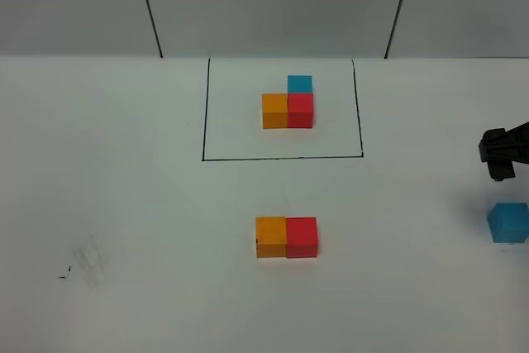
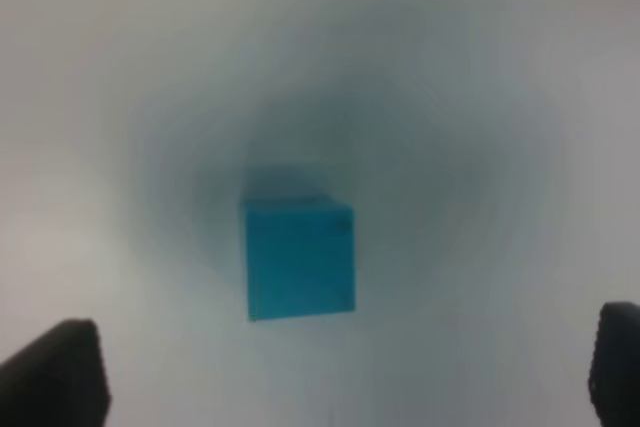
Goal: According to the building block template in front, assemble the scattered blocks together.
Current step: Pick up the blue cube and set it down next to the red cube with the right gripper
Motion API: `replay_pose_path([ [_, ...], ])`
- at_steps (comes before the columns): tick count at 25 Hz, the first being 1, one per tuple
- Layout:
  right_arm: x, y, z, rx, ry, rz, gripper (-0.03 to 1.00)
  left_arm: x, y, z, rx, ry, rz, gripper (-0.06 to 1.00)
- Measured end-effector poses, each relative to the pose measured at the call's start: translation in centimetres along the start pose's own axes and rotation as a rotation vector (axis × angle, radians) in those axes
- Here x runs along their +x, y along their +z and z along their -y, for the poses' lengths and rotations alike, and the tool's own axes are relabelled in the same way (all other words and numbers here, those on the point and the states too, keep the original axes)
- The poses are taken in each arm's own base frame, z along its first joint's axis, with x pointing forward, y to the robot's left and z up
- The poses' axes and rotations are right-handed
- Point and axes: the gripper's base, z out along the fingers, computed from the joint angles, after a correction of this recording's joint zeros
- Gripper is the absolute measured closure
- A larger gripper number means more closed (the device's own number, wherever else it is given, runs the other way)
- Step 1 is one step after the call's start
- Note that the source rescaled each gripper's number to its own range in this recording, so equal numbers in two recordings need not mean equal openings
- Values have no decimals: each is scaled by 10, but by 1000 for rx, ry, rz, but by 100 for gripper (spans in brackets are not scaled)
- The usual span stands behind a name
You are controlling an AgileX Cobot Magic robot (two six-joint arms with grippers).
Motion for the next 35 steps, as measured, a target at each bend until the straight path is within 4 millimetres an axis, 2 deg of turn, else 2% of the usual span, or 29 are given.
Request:
replay_pose_path([
  [10, 0, 52, -2, -21, -35, -117, 0, 0, 0, 0, 0, 0, 0, 30],
  [14, 1, 66, -5, -35, -33, -145, 2, 0, 0, 0, 0, 0, 0, 30],
  [18, 3, 79, -1, -39, -11, -186, 3, 0, 0, 0, 0, 0, 0, 30],
  [35, 8, 109, -3, -51, -15, -228, 10, 0, 0, 0, 0, 0, 0, 30],
])
